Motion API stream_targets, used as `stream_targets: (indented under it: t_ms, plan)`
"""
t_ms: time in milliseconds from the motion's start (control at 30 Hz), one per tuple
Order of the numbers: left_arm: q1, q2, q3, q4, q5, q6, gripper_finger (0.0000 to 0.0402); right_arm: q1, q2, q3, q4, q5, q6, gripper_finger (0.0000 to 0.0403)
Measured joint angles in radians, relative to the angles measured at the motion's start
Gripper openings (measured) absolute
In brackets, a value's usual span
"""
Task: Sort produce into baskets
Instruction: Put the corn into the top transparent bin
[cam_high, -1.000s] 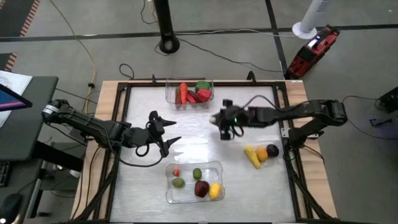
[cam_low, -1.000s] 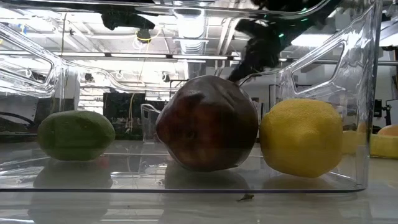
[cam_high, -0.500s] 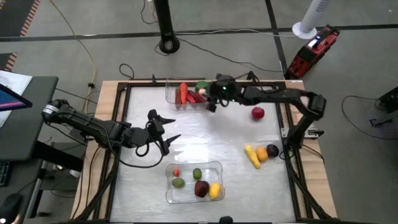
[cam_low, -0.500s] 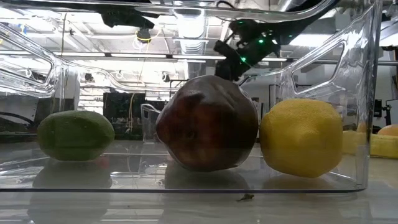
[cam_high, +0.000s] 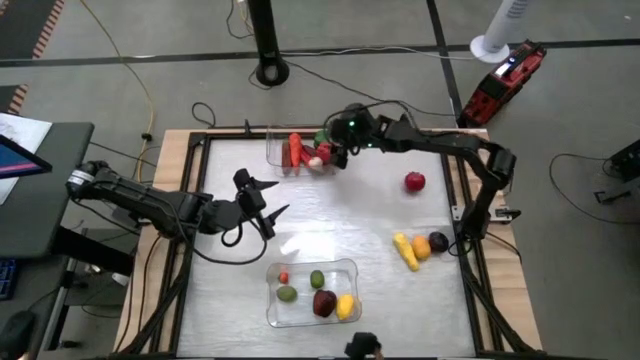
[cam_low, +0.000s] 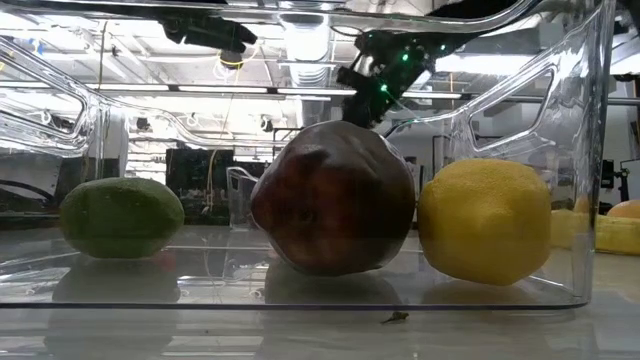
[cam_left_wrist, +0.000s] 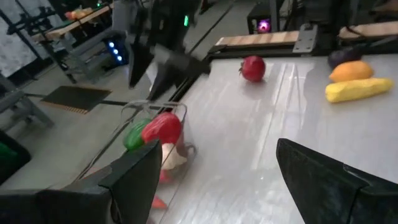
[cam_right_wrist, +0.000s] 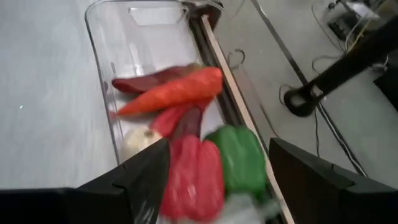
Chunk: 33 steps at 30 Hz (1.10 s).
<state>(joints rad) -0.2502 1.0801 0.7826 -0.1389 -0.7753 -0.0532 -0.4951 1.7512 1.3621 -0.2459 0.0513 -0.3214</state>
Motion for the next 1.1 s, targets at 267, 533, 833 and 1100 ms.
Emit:
stream_targets:
  t_ms: [267,533,833,1100]
  plan:
    - [0.010,0.000,0.000,-0.037,0.037,-0.020,0.0304,0.059,-0.158,-0.039,-0.511,-0.029,0.109,0.0302]
    - [0.010,0.000,0.000,-0.039,0.118,-0.056,0.0304,0.349,-0.340,-0.339,-0.723,-0.093,0.521,0.0302]
    - [0.010,0.000,0.000,-0.028,0.119,-0.091,0.0304,0.541,-0.381,-0.537,-0.682,-0.127,0.821,0.0302]
    - [0.010,0.000,0.000,-0.028,0.118,-0.101,0.0304,0.549,-0.305,-0.549,-0.679,-0.130,0.844,0.0302]
